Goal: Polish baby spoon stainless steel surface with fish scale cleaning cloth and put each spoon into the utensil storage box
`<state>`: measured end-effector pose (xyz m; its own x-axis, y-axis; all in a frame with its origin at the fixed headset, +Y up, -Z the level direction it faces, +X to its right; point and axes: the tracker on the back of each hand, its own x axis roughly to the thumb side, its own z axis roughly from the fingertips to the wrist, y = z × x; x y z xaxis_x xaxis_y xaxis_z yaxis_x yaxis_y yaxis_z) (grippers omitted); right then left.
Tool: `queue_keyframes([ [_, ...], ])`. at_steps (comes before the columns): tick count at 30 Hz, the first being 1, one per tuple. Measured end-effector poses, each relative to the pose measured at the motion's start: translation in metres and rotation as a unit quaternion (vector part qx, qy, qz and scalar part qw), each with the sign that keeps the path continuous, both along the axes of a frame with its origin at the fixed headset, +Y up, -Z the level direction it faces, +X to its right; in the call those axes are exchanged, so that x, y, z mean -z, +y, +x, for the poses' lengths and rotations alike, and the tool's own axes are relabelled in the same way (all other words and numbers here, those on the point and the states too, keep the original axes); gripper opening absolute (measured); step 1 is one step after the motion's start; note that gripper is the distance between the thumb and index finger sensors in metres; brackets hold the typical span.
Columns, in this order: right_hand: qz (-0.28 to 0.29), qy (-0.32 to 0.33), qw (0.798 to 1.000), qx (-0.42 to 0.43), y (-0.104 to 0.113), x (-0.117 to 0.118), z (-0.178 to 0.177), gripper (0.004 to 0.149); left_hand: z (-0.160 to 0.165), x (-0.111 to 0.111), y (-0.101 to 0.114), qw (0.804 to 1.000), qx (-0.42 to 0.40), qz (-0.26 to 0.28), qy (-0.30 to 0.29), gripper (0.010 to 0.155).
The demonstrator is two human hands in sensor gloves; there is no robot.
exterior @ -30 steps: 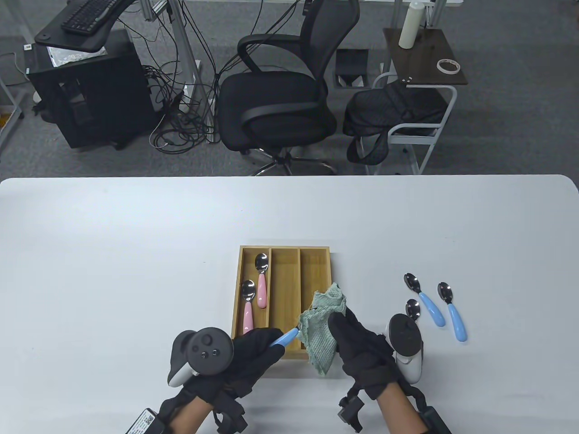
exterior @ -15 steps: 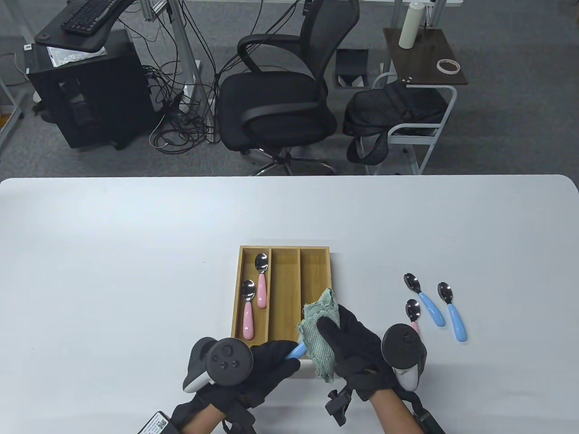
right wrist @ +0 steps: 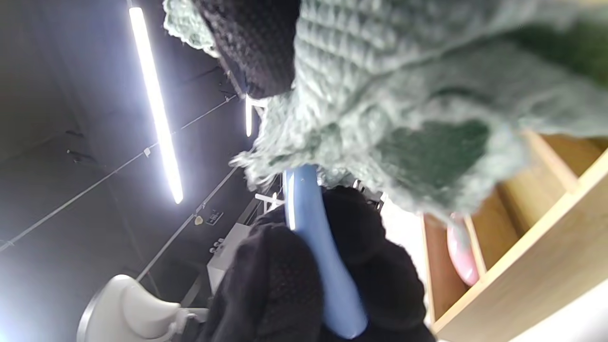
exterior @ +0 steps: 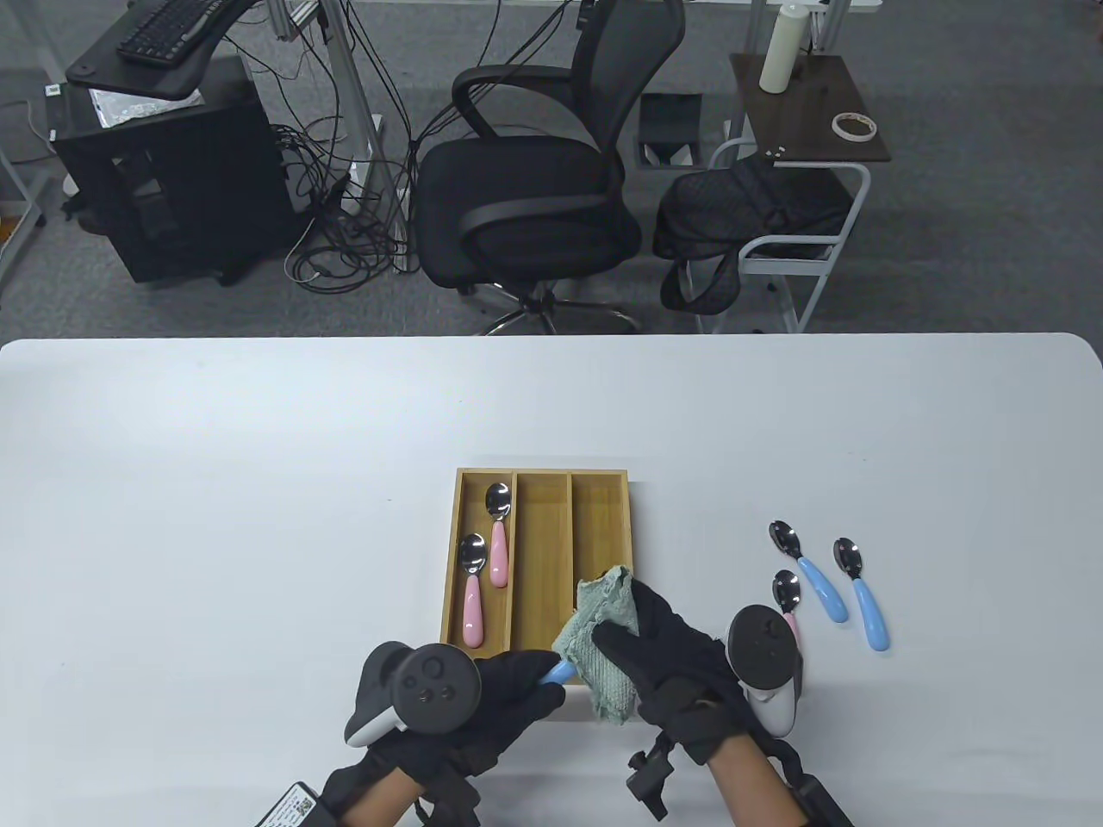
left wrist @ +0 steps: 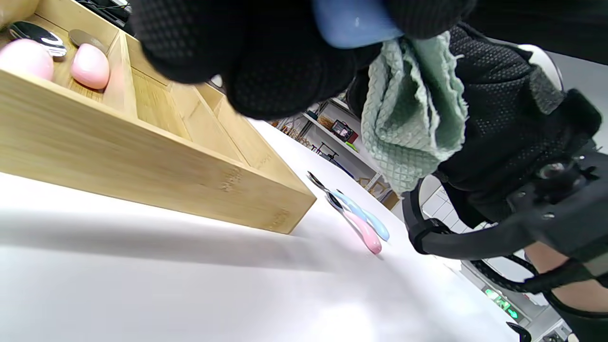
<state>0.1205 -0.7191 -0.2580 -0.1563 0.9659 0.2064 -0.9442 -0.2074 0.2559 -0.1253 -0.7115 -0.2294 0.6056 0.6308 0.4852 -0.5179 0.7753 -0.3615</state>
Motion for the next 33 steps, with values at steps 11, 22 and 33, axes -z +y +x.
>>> queue_keyframes([
  [11, 0.005, -0.033, 0.999, -0.005, -0.0006, 0.0000, 0.0053, 0.058, 0.0016, -0.0029, 0.0021, 1.000, -0.017, -0.007, -0.006, 0.055],
  [22, -0.024, 0.025, 0.999, 0.021, -0.0041, 0.0027, 0.0014, 0.053, -0.0017, -0.0005, 0.0006, 1.000, -0.002, -0.002, 0.004, 0.055],
  [33, 0.009, -0.024, 0.999, -0.026, -0.0013, -0.0014, 0.0010, 0.065, 0.0037, -0.0041, 0.0015, 1.000, 0.002, -0.001, -0.008, 0.055],
])
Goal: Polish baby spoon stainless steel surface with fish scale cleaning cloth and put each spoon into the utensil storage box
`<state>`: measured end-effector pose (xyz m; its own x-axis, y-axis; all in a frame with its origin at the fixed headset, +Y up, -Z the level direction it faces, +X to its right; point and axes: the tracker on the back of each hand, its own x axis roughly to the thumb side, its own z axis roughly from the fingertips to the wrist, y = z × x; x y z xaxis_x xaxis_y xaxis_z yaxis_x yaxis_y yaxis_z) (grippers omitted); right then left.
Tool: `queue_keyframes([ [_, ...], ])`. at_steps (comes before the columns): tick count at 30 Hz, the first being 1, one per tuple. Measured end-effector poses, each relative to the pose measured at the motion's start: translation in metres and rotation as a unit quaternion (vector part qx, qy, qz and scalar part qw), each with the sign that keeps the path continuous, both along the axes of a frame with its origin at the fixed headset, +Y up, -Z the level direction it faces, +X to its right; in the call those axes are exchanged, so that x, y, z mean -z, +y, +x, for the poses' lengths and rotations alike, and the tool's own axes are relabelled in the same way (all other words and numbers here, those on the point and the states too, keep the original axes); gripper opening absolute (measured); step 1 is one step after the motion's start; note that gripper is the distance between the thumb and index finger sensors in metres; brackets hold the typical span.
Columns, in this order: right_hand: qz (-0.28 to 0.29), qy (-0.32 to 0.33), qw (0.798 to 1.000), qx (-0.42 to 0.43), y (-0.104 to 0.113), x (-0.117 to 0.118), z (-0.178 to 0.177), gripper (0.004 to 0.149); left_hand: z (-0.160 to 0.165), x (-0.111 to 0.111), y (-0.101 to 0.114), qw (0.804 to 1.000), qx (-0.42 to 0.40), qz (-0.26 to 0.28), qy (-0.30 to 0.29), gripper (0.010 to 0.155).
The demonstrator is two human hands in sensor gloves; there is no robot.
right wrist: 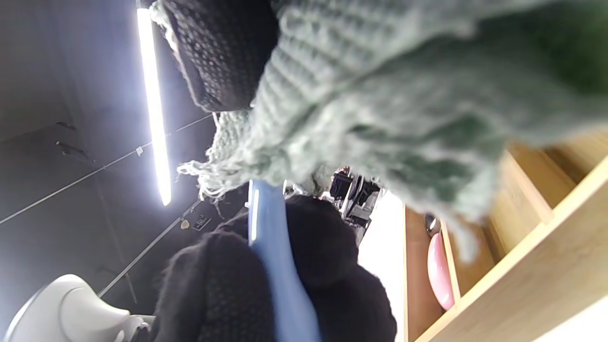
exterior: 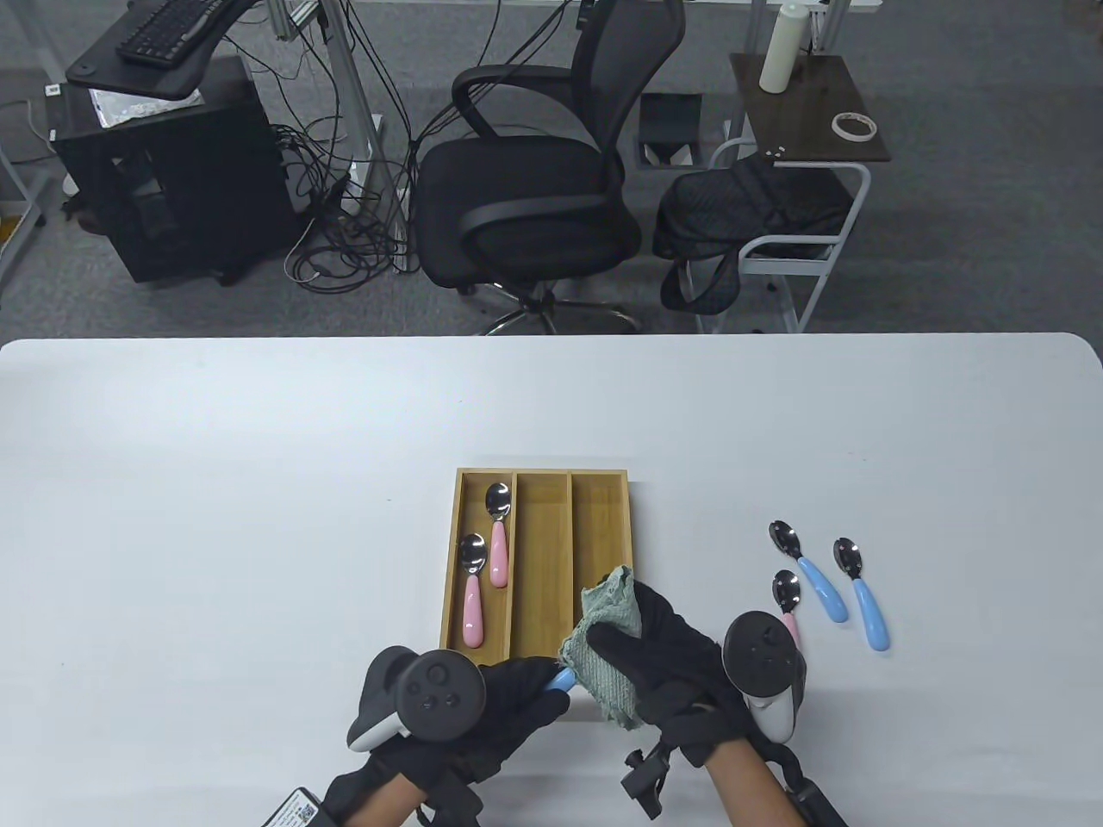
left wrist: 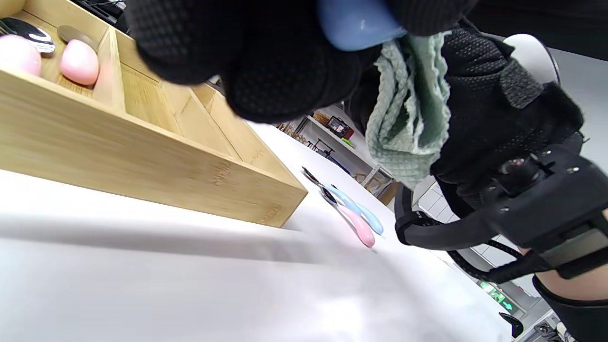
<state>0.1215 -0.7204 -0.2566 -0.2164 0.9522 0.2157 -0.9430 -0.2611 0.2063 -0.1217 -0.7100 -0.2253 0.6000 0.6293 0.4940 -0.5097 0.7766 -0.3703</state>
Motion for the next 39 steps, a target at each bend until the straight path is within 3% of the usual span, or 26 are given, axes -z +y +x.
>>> queue_keyframes([
  [6, 0.005, -0.018, 1.000, 0.002, 0.002, 0.000, 0.005, 0.055, 0.000, -0.001, 0.003, 1.000, -0.009, 0.007, 0.005, 0.055],
  [9, -0.007, 0.004, 1.000, 0.009, 0.001, 0.001, 0.004, 0.054, -0.002, 0.000, 0.002, 1.000, -0.005, 0.006, 0.009, 0.056],
  [16, -0.038, 0.063, 0.996, 0.059, 0.001, 0.003, 0.002, 0.056, -0.001, -0.001, 0.002, 1.000, 0.003, 0.015, 0.008, 0.055],
  [20, -0.041, 0.050, 0.996, 0.053, 0.000, 0.003, 0.002, 0.062, 0.002, -0.003, 0.003, 1.000, -0.005, 0.008, -0.005, 0.055],
  [26, -0.041, 0.049, 0.998, 0.017, -0.006, 0.006, -0.002, 0.060, 0.002, 0.001, 0.004, 0.995, 0.003, -0.064, -0.071, 0.057],
  [29, -0.046, 0.053, 0.998, 0.005, -0.011, 0.009, -0.004, 0.059, 0.004, 0.001, 0.003, 0.993, 0.030, -0.070, -0.090, 0.057],
  [34, -0.024, 0.015, 0.999, -0.030, -0.009, 0.018, 0.007, 0.053, 0.005, 0.004, 0.001, 0.992, 0.018, -0.090, -0.081, 0.058],
  [39, -0.050, -0.101, 0.994, -0.011, -0.015, 0.037, 0.042, 0.050, 0.001, 0.014, -0.008, 0.988, 0.022, -0.138, -0.067, 0.058],
])
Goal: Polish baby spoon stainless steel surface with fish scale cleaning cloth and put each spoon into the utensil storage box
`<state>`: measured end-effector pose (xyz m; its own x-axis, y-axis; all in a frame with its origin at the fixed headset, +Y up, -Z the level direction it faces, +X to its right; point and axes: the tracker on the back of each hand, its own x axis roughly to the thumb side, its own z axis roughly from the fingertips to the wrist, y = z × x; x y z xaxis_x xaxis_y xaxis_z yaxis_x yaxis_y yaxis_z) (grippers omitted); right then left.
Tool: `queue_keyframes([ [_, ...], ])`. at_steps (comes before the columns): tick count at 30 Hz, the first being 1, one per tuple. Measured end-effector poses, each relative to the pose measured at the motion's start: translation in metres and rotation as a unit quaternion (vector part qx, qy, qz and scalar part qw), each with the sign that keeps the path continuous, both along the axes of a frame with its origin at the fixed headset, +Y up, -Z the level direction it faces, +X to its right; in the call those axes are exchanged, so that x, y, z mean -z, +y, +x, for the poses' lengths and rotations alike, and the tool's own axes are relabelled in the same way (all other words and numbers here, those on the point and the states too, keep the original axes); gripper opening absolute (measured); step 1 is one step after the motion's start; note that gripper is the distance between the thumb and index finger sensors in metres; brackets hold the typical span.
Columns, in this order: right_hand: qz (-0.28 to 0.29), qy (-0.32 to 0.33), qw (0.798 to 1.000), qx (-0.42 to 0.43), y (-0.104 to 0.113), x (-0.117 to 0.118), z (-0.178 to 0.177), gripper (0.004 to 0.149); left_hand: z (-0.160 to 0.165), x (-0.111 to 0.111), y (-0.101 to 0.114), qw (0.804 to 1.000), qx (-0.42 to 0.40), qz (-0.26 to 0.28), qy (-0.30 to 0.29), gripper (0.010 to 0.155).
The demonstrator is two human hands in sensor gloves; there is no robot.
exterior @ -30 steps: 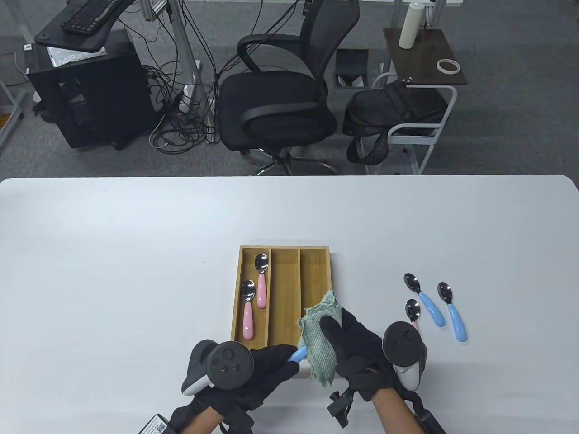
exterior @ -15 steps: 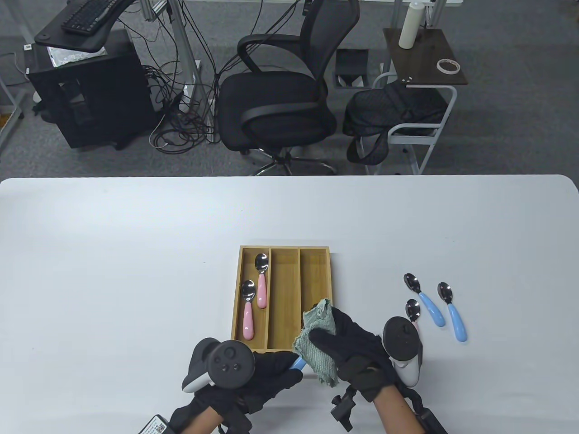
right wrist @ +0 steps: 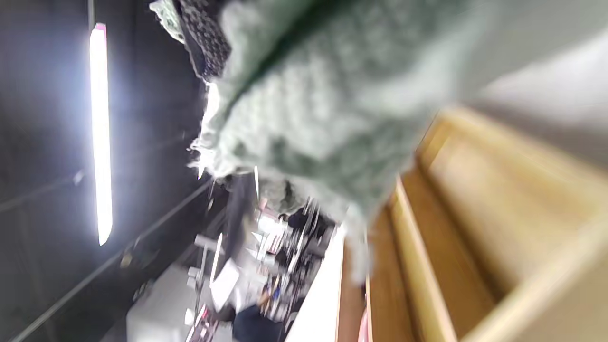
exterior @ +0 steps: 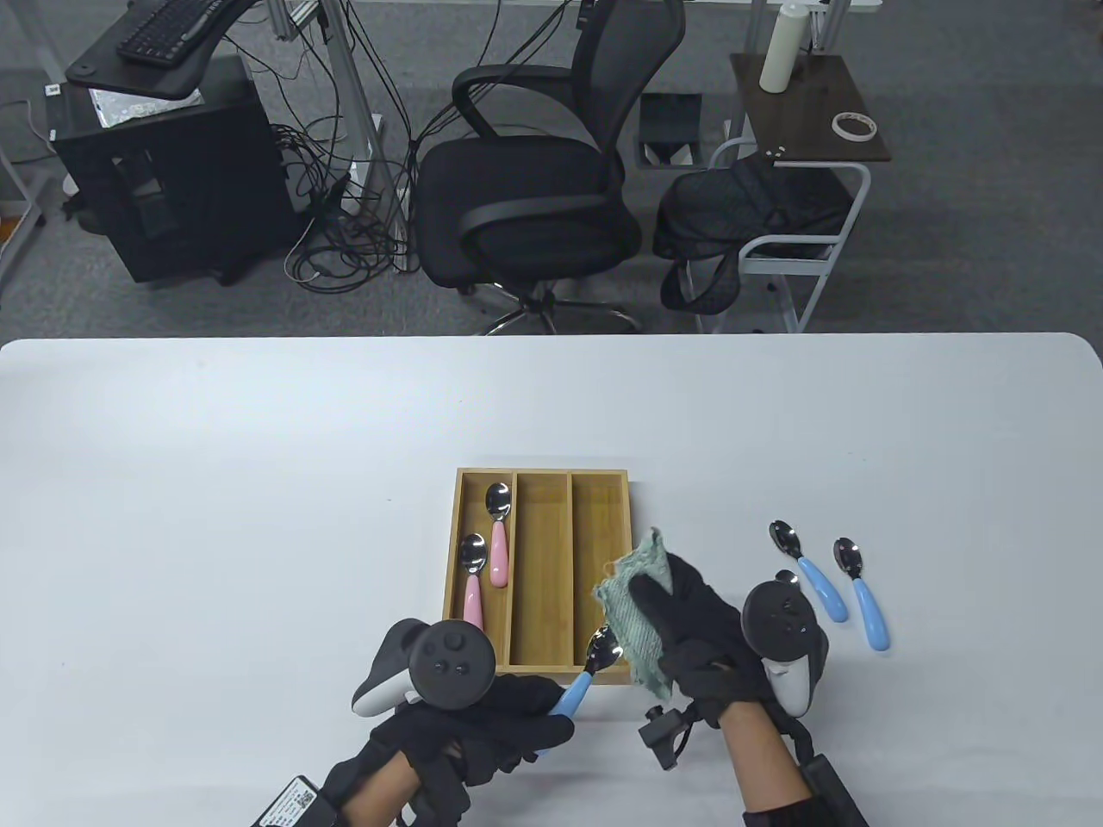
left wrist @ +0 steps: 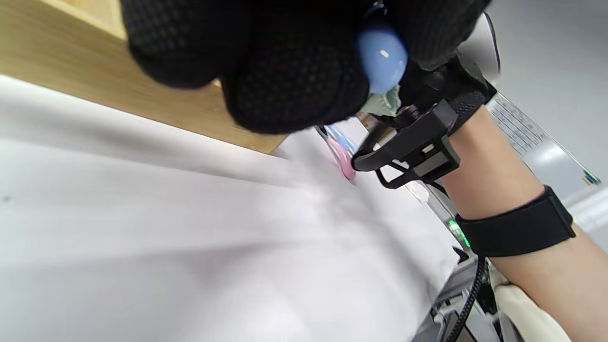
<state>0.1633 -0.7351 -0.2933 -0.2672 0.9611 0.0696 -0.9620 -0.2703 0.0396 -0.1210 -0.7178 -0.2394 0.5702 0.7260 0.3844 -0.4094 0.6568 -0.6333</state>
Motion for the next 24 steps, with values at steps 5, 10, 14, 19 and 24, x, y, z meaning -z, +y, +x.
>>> queue_keyframes([
  [5, 0.032, -0.042, 0.996, 0.075, 0.019, -0.012, 0.030, 0.050, -0.016, 0.031, 0.013, 0.990, -0.035, -0.027, 0.136, 0.059],
  [10, 0.054, -0.022, 0.994, 0.089, 0.028, -0.019, 0.025, 0.050, -0.010, 0.074, 0.017, 0.974, 0.032, -0.041, 0.221, 0.059],
  [14, 0.053, -0.021, 0.995, 0.083, 0.027, -0.020, 0.023, 0.050, 0.006, 0.107, 0.005, 0.952, 0.138, -0.033, 0.272, 0.059],
  [19, 0.050, -0.026, 0.994, 0.092, 0.026, -0.018, 0.026, 0.049, 0.022, 0.133, -0.007, 0.942, 0.170, -0.058, 0.285, 0.059],
  [24, 0.047, -0.025, 0.994, 0.091, 0.026, -0.017, 0.026, 0.050, 0.029, 0.148, -0.012, 0.935, 0.196, -0.068, 0.289, 0.059],
])
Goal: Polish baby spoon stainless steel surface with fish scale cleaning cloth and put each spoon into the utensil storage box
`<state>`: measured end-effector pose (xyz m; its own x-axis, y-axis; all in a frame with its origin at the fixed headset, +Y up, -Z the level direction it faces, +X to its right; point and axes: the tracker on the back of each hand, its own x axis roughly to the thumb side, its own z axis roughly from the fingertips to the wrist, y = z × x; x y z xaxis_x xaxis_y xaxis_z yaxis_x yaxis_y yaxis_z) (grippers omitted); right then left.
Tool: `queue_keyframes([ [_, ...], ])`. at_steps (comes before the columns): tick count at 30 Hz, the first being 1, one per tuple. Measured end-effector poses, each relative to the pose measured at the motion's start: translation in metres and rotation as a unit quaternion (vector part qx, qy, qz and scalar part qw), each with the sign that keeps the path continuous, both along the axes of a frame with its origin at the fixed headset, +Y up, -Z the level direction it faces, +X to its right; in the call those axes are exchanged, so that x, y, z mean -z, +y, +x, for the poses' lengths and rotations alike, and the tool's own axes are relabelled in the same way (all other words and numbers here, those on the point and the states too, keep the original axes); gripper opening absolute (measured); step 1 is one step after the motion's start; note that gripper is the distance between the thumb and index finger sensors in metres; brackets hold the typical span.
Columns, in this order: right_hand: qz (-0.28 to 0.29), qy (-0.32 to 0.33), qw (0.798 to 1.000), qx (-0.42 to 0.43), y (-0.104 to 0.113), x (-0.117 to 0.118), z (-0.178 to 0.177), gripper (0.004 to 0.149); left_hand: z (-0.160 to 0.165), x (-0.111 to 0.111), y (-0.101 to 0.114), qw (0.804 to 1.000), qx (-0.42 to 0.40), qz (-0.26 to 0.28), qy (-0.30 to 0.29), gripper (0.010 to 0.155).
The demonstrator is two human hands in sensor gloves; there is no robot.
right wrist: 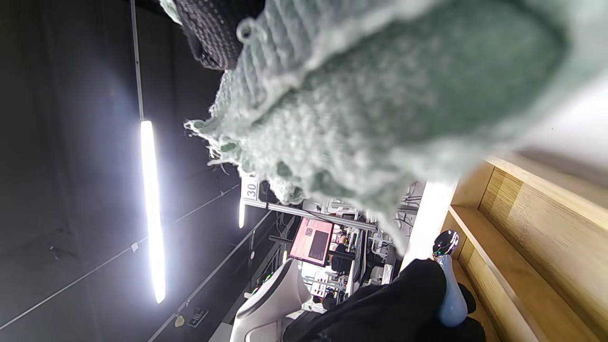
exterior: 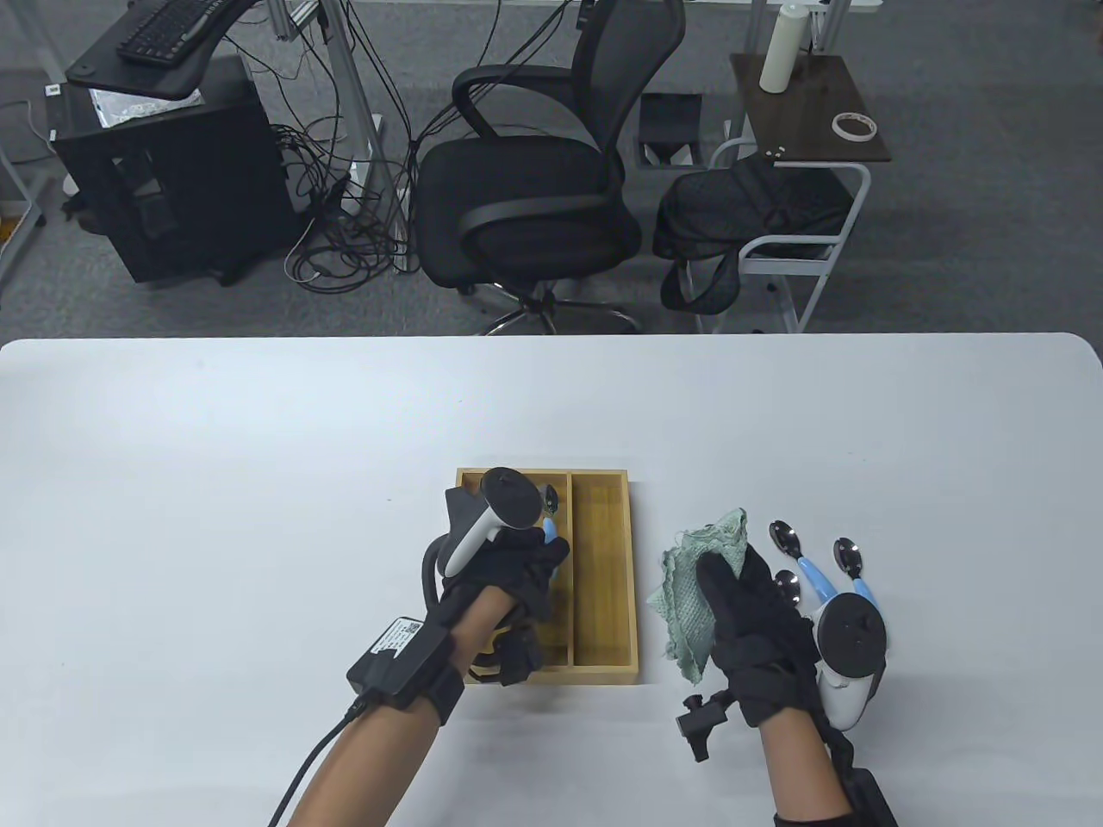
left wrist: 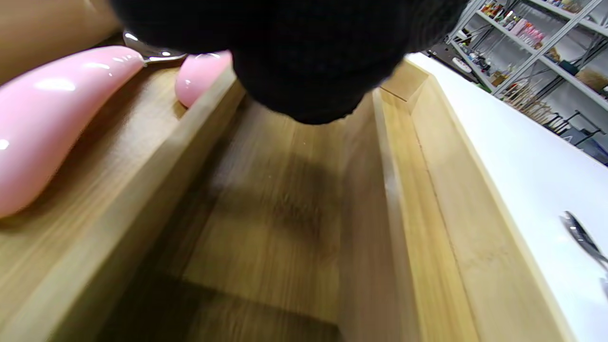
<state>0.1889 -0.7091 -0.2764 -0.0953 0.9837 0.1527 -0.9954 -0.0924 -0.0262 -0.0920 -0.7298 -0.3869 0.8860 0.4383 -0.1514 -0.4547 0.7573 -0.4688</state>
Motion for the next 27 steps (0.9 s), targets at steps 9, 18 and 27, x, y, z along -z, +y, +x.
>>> queue_keyframes([
  [9, -0.005, 0.001, 1.000, 0.001, -0.001, 0.000, 0.000, 0.049, -0.002, 0.009, -0.004, 1.000, 0.009, -0.008, 0.011, 0.058],
  [18, -0.024, 0.038, 0.999, 0.020, -0.006, 0.002, -0.005, 0.051, -0.024, -0.011, 0.031, 0.996, -0.082, 0.032, -0.008, 0.056],
  [27, -0.041, 0.109, 0.991, 0.066, -0.009, 0.000, -0.022, 0.054, -0.089, -0.086, 0.054, 0.933, -0.310, 0.154, -0.096, 0.062],
])
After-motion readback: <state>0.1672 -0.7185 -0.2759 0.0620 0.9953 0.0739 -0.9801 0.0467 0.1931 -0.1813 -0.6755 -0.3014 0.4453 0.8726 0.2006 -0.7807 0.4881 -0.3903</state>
